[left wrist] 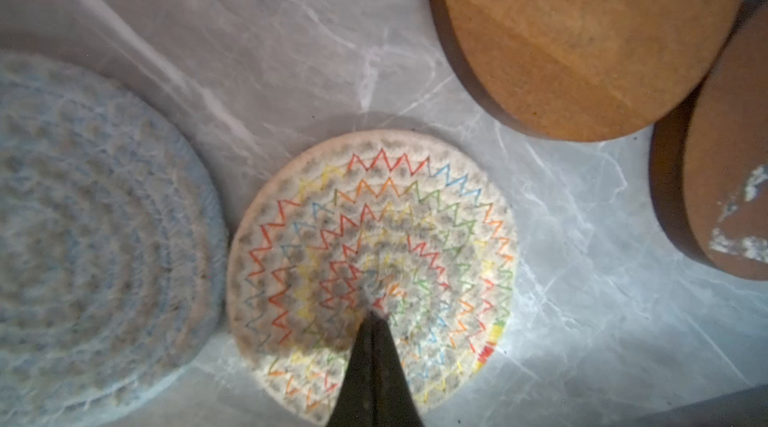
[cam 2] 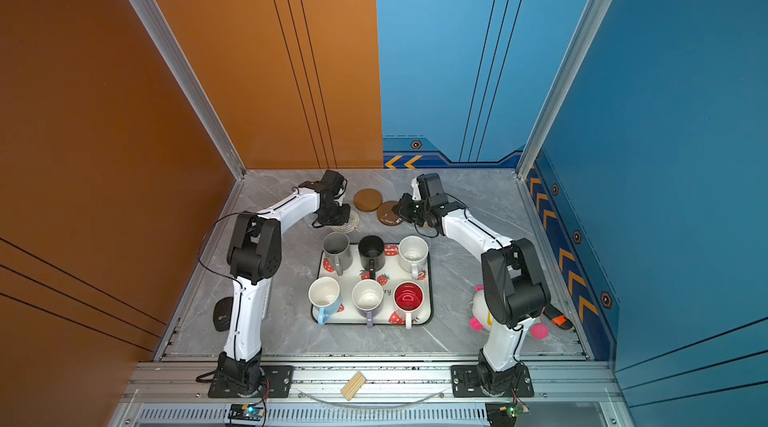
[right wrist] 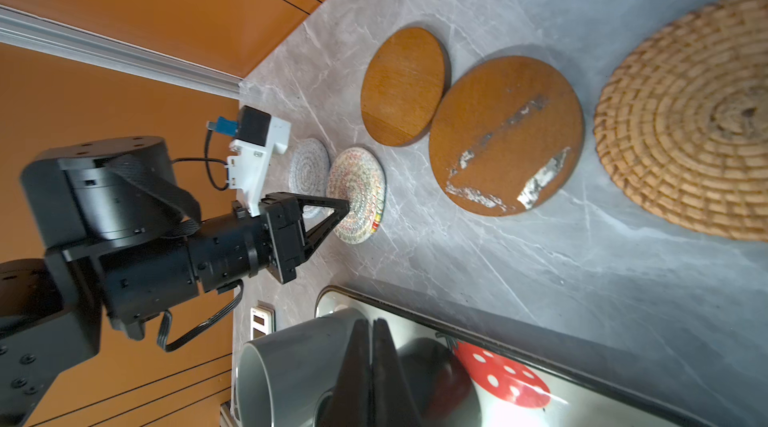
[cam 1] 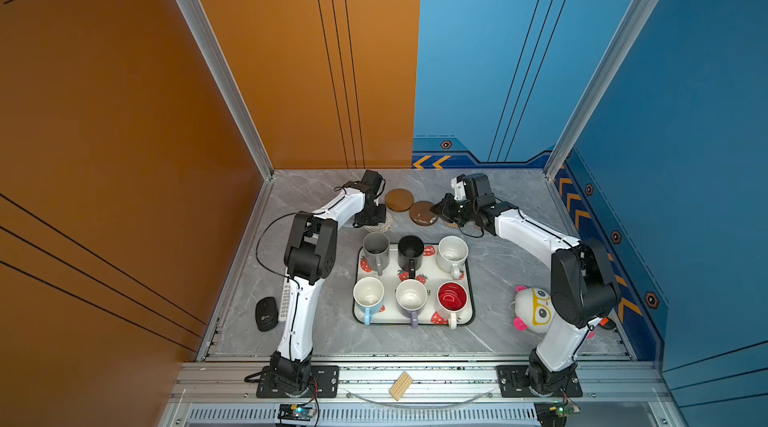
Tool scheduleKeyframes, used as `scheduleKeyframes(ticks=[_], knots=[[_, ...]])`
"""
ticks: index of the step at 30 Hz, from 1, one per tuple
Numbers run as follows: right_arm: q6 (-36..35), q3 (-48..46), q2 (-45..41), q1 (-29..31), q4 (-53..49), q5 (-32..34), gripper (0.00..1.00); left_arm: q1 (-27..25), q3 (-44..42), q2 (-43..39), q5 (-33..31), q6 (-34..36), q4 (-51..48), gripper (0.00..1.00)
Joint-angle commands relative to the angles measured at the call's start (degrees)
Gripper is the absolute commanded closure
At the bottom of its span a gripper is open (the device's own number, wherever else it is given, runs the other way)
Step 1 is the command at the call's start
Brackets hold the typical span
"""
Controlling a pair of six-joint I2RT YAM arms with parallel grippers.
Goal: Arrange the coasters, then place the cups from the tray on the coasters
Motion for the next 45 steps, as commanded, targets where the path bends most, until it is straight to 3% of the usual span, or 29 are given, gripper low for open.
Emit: scheduleKeyframes(ticks=[1, 32, 38, 45], knots=[[1.08, -0.76, -1.18, -0.33, 1.98, -0.25, 0.98, 1.53, 1.47, 2.87, -1.67, -0.29, -0.97, 1.0], [0.67, 1.69, -0.44, -0.1, -0.68, -0.87, 0.98, 5.93, 9.2, 5.46, 0.61, -2.5, -0.96, 1.0], [0.04, 5.33, 2.13, -0.22, -1.49, -2.01, 0.95, 6.07, 9.36, 3.03, 1.26, -2.07, -0.97, 1.0], [0.02, 15.74, 11.38, -1.97, -4.15, -5.98, 0.96, 6.23, 11.21, 1.1, 4.73, -1.35, -0.96, 1.0]])
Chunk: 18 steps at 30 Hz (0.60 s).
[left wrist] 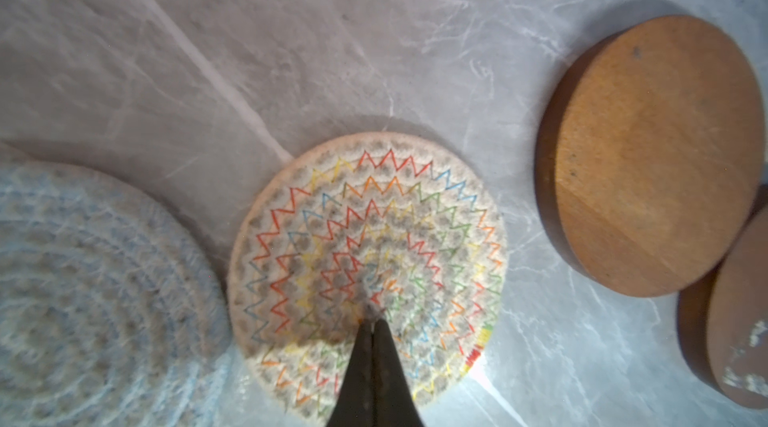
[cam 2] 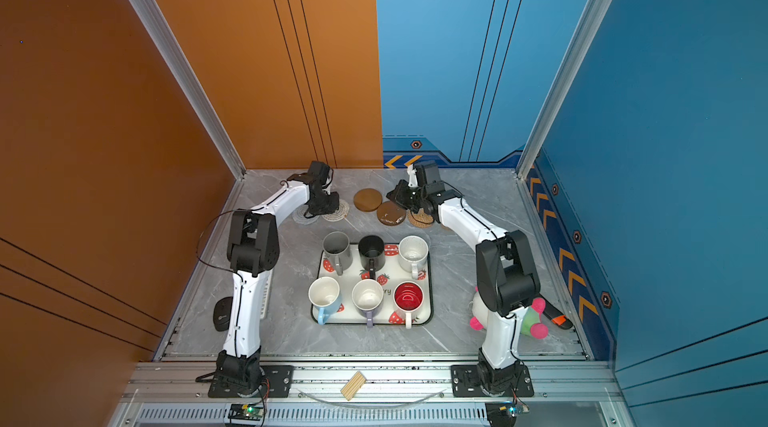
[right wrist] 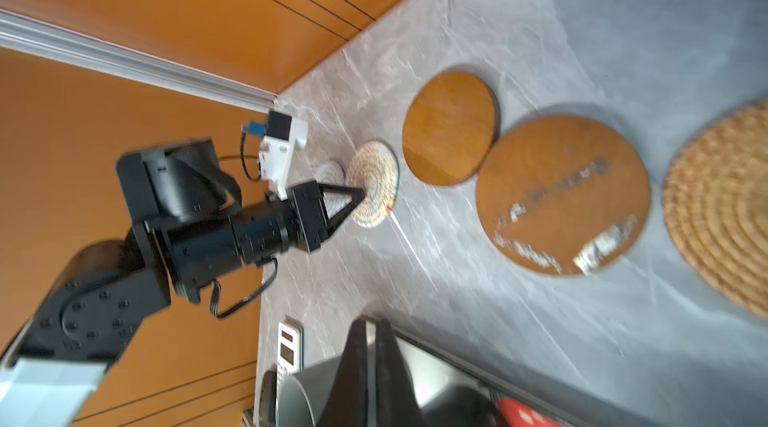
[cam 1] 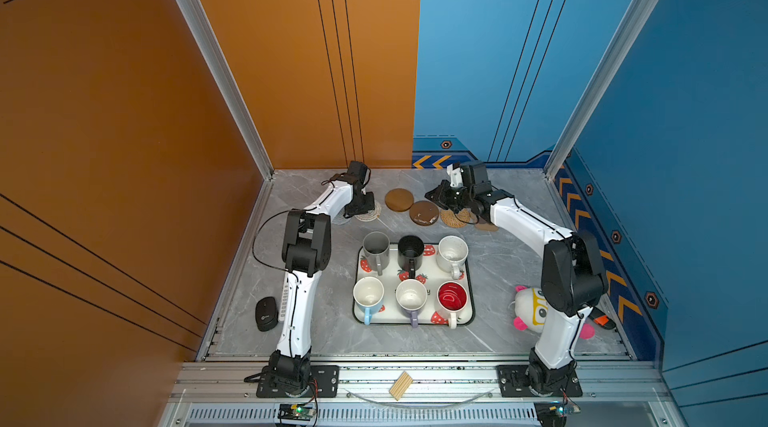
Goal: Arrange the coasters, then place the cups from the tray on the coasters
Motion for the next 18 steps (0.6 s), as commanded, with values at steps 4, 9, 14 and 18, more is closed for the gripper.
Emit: scheduleKeyframes(ticks=[4, 9, 14, 18], knots=[[1.27, 12.15, 13.04, -1.72, -4.02, -5.3, 1.0, 0.76, 5.57, -2.44, 6.99, 1.41, -0.94, 1.0], [2.8, 23.17, 22.45, -1.98, -4.85, -6.6, 1.0, 0.59, 11.58, 1.72, 10.27, 0.63, -0.91, 1.0], [4.94, 31.95, 30.35, -2.56, -5.7, -8.12, 1.0, 0.54, 19.08, 6.8, 11.68, -0.71, -0.86, 1.0], [6.19, 35.54, 34.47, -3.3, -5.75, -7.94, 1.0, 0.5, 24.65, 11.08, 13.31, -2.04, -0.85, 1.0]])
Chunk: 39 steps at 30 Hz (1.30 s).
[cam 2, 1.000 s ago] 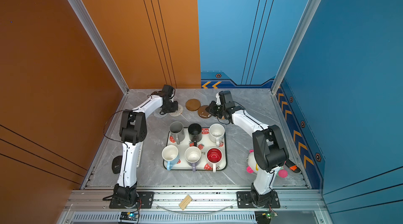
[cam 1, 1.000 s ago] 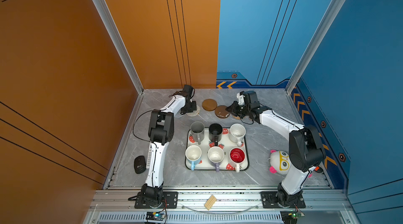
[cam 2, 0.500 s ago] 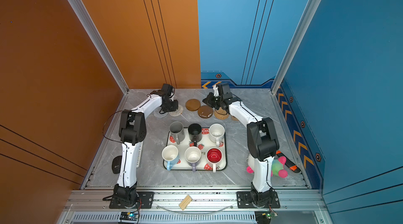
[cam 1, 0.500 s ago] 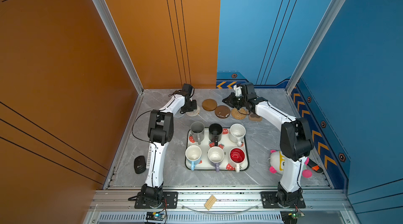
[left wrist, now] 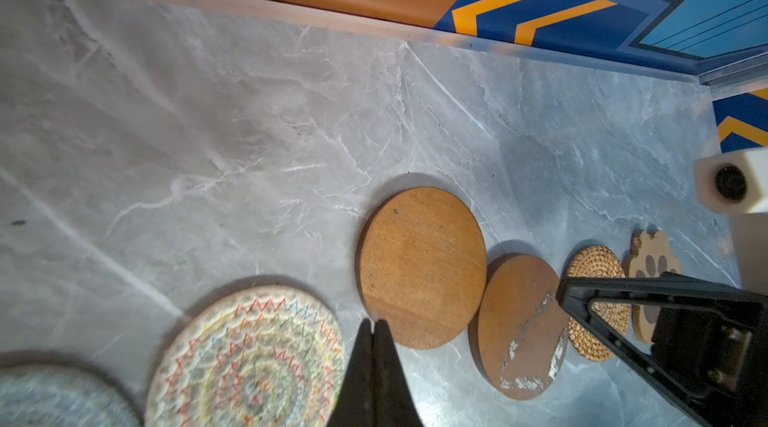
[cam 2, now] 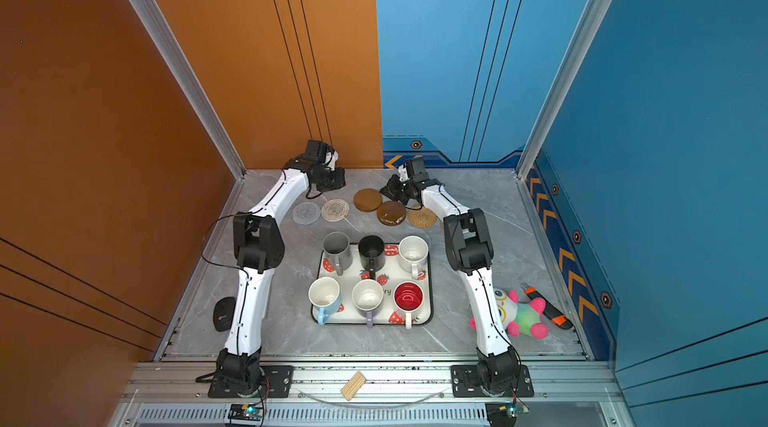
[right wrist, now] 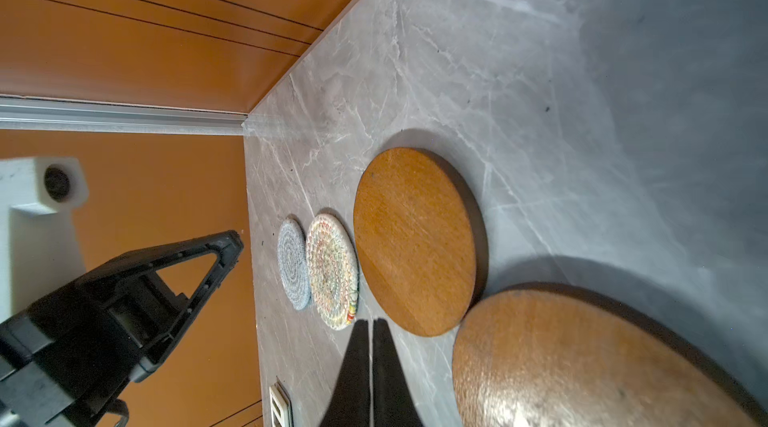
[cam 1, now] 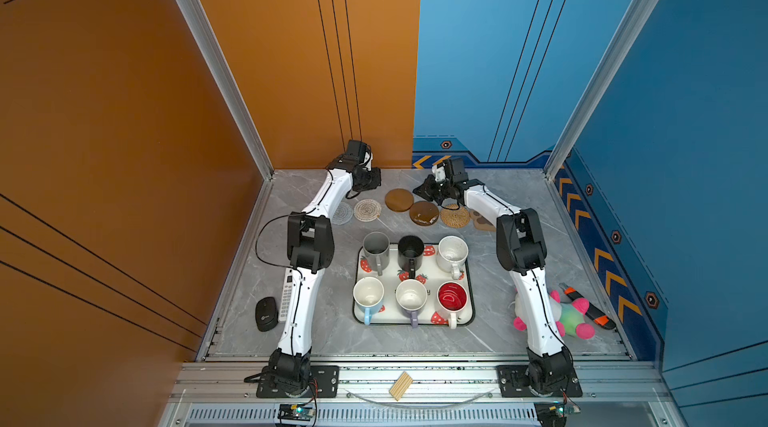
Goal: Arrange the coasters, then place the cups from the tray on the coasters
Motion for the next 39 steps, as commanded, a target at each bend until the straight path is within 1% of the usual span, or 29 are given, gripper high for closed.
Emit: scheduleKeyframes(ticks=[1, 5, 15, 22, 29, 39], knots=[[2.05, 3.94, 2.72, -1.27, -1.53, -1.18, 1.0, 0.32, 4.39, 4.56, 3.52, -1.67, -0.98, 1.0], [2.4, 6.07, 5.11, -2.22, -1.54, -1.66, 1.0, 0.6, 8.0, 7.6, 5.19, -2.98, -0.5, 1.0], [4.13, 11.47, 10.5, -3.41, -1.67, -2.64, 1.0, 0.82, 8.07, 10.67, 5.17, -4.43, 2.67, 1.0], [6.87, 17.62, 15.87, -3.32, -2.11, -4.09, 1.0, 1.21, 8.86, 12.77, 4.98, -5.47, 4.69, 1.0], [8.58, 20.23, 18.26, -3.41, -2.12, -3.21, 1.0, 1.9, 11.74, 15.86, 8.54, -7.82, 7.45, 1.0], [10.06, 23.19, 21.39, -2.67, -2.09, -3.28, 1.0, 1.33, 10.58, 17.05, 13.82, -10.5, 10.81, 1.0]])
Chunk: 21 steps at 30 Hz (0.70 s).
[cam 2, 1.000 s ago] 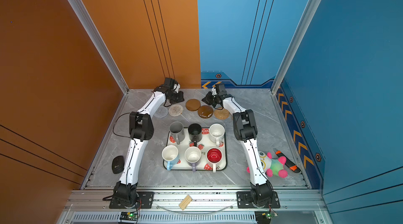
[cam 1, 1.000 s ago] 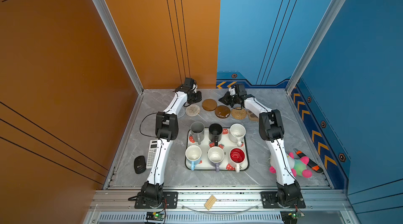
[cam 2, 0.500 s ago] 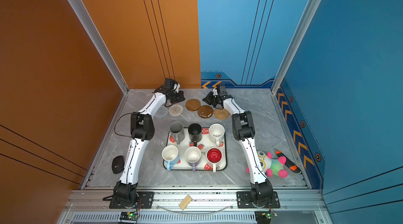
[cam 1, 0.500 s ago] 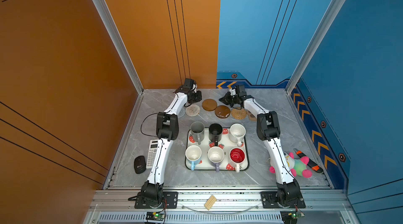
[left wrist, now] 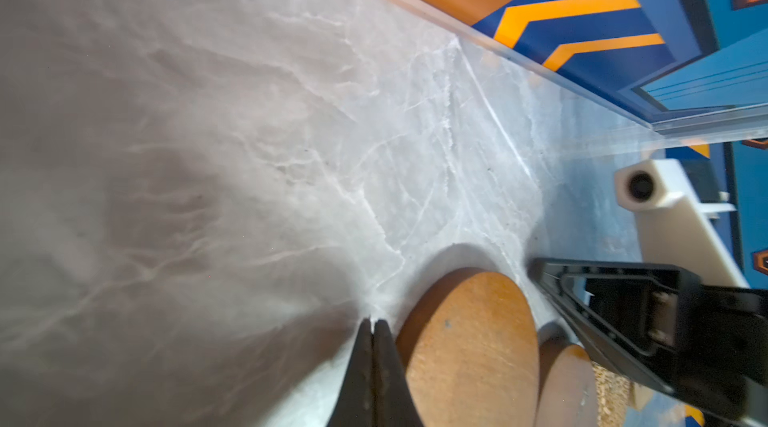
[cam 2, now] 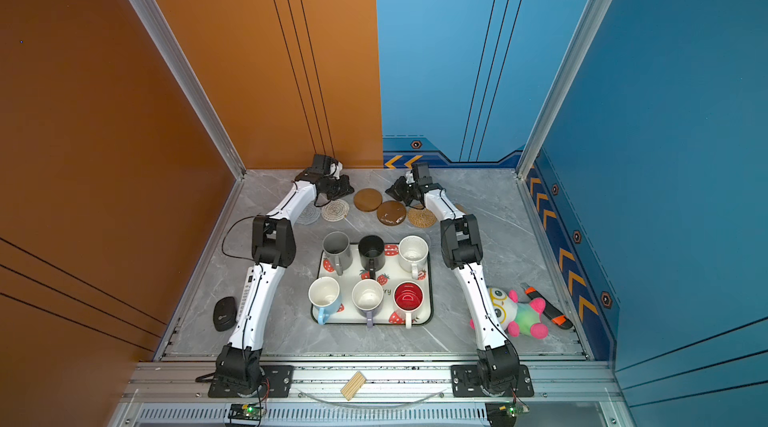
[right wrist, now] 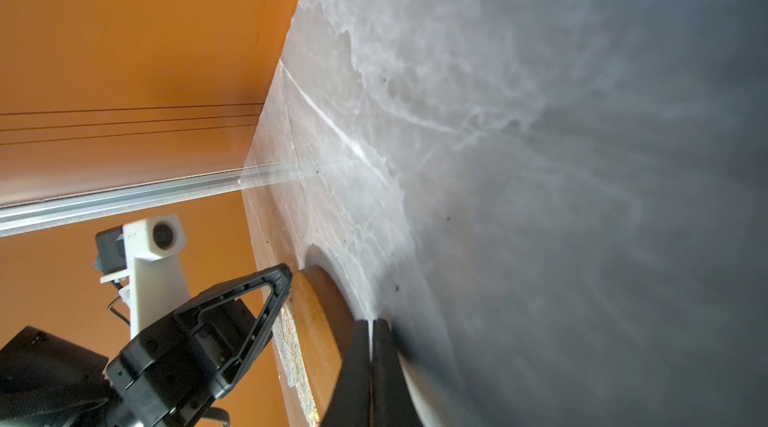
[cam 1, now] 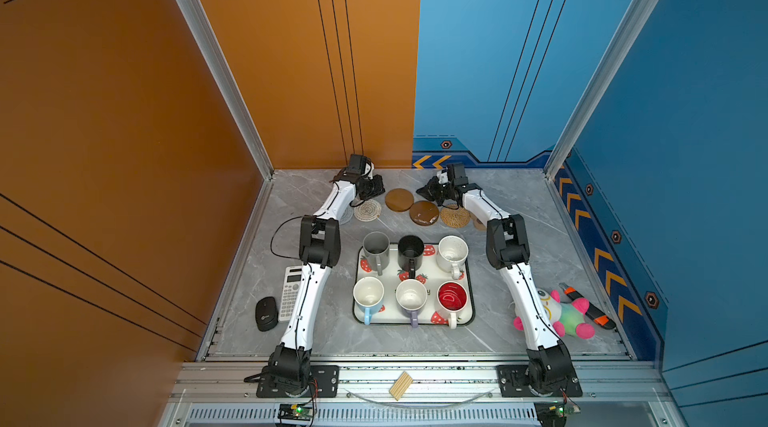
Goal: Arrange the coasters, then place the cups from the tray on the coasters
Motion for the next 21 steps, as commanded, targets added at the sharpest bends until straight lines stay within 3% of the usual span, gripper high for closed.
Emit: scheduleKeyframes(ticks=[1, 21], knots=[[1.05, 2.19, 2.17, 0.79, -1.29, 0.31, 1.0, -0.36, 0.74, 1.48, 3.6, -0.98, 1.63, 1.0], [-1.03, 3.44, 3.12, 3.71, -4.76, -3.45, 1.0, -0.16, -4.62, -2.02, 4.04, 2.13, 1.61, 1.0]])
